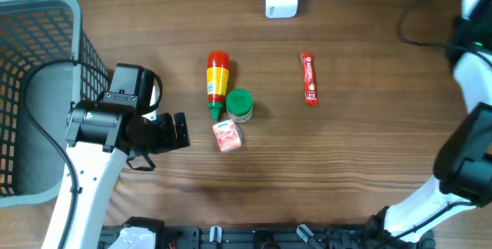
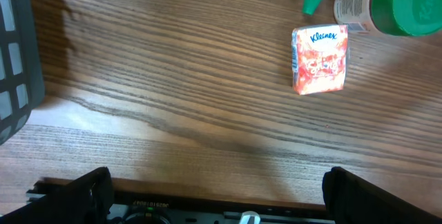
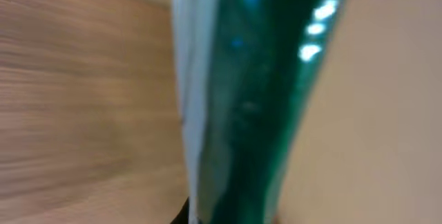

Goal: Scan the item barcode

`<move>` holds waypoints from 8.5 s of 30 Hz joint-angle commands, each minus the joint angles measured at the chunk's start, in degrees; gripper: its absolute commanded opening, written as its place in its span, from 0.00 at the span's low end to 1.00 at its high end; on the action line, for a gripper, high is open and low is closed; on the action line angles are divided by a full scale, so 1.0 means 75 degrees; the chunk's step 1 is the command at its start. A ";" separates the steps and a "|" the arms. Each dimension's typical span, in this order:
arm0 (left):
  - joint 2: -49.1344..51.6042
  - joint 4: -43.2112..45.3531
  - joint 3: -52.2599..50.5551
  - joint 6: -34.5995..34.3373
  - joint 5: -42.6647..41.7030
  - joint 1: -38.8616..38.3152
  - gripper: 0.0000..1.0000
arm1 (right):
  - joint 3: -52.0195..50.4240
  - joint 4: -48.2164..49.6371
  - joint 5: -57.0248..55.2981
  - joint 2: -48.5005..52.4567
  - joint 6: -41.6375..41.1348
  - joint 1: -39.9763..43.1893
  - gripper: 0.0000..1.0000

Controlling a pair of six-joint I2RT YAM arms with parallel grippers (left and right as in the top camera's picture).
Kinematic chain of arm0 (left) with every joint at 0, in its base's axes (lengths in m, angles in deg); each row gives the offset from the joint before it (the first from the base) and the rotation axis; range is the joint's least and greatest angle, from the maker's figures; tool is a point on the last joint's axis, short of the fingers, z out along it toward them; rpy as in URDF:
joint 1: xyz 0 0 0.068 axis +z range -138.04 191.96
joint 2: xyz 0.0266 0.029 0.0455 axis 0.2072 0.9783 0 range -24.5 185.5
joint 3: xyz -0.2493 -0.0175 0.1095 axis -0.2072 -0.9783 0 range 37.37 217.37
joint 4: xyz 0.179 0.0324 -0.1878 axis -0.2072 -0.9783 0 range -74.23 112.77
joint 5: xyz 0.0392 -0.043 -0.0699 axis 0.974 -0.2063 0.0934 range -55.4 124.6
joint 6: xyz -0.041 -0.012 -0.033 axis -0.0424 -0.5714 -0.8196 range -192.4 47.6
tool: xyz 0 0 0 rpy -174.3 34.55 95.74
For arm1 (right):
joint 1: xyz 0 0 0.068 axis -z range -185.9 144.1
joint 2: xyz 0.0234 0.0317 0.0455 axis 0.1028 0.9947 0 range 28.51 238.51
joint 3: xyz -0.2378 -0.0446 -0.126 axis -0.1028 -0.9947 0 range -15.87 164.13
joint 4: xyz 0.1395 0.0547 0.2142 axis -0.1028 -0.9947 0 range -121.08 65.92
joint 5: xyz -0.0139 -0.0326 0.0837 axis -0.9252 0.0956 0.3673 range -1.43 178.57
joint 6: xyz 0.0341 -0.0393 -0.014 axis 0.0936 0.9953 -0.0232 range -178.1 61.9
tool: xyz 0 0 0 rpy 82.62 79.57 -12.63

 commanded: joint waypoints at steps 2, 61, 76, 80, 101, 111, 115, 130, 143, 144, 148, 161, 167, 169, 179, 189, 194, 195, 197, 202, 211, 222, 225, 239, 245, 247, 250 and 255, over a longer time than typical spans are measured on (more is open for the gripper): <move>-0.0035 -0.0003 -0.0026 -0.0096 0.0099 -0.0035 1.00 | 0.0061 -0.0291 0.0723 0.0262 -0.1993 0.0848 0.05; -0.0035 -0.0003 -0.0026 -0.0096 0.0099 -0.0035 1.00 | -0.0938 -0.3908 0.1909 0.1399 -0.6298 -0.5610 0.17; -0.0035 -0.0003 -0.0026 -0.0096 0.0099 -0.0035 1.00 | 0.2396 -1.1042 0.8536 -0.0172 -0.8227 -0.4823 0.04; -0.0035 -0.0003 -0.0026 -0.0096 0.0099 -0.0035 1.00 | 0.2393 -1.2438 1.0273 -0.0251 -0.8373 -0.4759 0.04; -0.0035 -0.0003 -0.0026 -0.0096 0.0099 -0.0035 1.00 | 0.2393 -1.2674 1.5341 -0.0399 -0.7201 -0.5321 0.04; -0.0035 -0.0003 -0.0026 -0.0096 0.0099 -0.0035 1.00 | 0.2393 -1.2187 1.4452 -0.1323 -0.6779 -0.5636 0.04; -0.0035 -0.0003 -0.0026 -0.0096 0.0099 -0.0035 1.00 | 0.2393 -1.0366 0.9396 -0.1314 -0.8883 -0.5648 0.04; -0.0035 -0.0003 -0.0026 -0.0096 0.0099 -0.0035 1.00 | 0.2381 -0.6840 0.1772 -0.1172 -1.1777 -0.5630 0.05; -0.0035 -0.0003 -0.0026 -0.0096 0.0099 -0.0035 1.00 | 0.2387 -0.0982 0.0988 0.1314 -1.1823 -0.5557 0.04; -0.0035 -0.0003 -0.0026 -0.0096 0.0099 -0.0035 1.00 | 0.2396 -0.0554 0.0950 0.1489 -1.1916 -0.5525 0.05; -0.0035 -0.0006 -0.0026 -0.0096 0.0099 -0.0035 1.00 | 0.3008 0.0055 0.0749 0.2349 -1.2304 -0.5333 0.05; -0.0035 -0.0003 -0.0026 -0.0096 0.0099 -0.0035 1.00 | 0.4744 -0.0216 0.0822 0.3920 -1.3307 -0.5129 0.05; -0.0035 -0.0003 -0.0026 -0.0096 0.0099 -0.0035 1.00 | 0.4744 -0.0388 0.0927 0.4214 -1.4772 -0.5144 0.05; -0.0035 -0.0003 -0.0026 -0.0096 0.0099 -0.0035 1.00 | 0.4794 -0.0399 0.0880 0.4214 -1.5011 -0.5161 0.05; -0.0035 -0.0003 -0.0026 -0.0096 0.0099 -0.0035 1.00 | 0.5190 -0.1271 0.0973 0.4226 -1.5664 -0.5205 0.05; -0.0035 -0.0003 -0.0026 -0.0096 0.0099 -0.0035 1.00 | 0.6799 -0.5584 0.0903 0.2865 -1.2575 -0.3357 0.05; -0.0035 -0.0003 -0.0026 -0.0096 0.0099 -0.0035 1.00 | 0.6554 -0.7172 0.0463 0.2838 -1.0730 -0.1507 0.05; -0.0035 -0.0003 -0.0026 -0.0096 0.0099 -0.0035 1.00 | 0.6394 -0.7286 0.0391 0.2841 -1.0486 -0.1049 0.05; -0.0035 -0.0003 -0.0026 -0.0096 0.0099 -0.0035 1.00 | 0.6059 -0.7198 0.0393 0.2943 -0.9623 -0.0230 0.05; -0.0035 -0.0003 -0.0026 -0.0096 0.0099 -0.0035 1.00 | 0.4986 -0.7047 0.1032 0.3200 -0.9092 0.1271 0.11; -0.0035 -0.0003 -0.0026 -0.0096 0.0099 -0.0035 1.00 | 0.5759 -0.8058 0.4010 0.2291 -0.8539 0.1711 0.88; -0.0035 -0.0003 -0.0026 -0.0096 0.0099 -0.0035 1.00 | 0.5563 -1.1718 0.7484 0.0595 -0.7224 -0.1533 1.00; -0.0035 -0.0003 -0.0026 -0.0096 0.0099 -0.0035 1.00 | 0.5132 -1.1619 0.7120 0.0624 -0.8023 -0.3028 0.99; -0.0035 -0.0003 -0.0026 -0.0096 0.0099 -0.0035 1.00 | 0.2798 -0.8667 0.3002 0.0685 -1.0410 -0.8137 1.00; -0.0035 -0.0006 -0.0026 -0.0096 0.0099 -0.0035 1.00 | 0.1807 -0.7277 0.2993 0.0688 -1.0413 -0.8396 1.00; -0.0035 -0.0003 -0.0026 -0.0096 0.0099 -0.0035 1.00 | 0.1594 -0.7000 0.3121 0.0688 -1.0416 -0.8396 0.99; -0.0035 -0.0003 -0.0026 -0.0096 0.0099 -0.0035 1.00 | 0.1466 -0.6758 0.3144 0.0694 -1.0602 -0.8428 1.00; -0.0035 -0.0003 -0.0026 -0.0096 0.0099 -0.0035 1.00 | 0.1466 -0.6592 0.3110 0.0985 -1.1336 -0.8591 1.00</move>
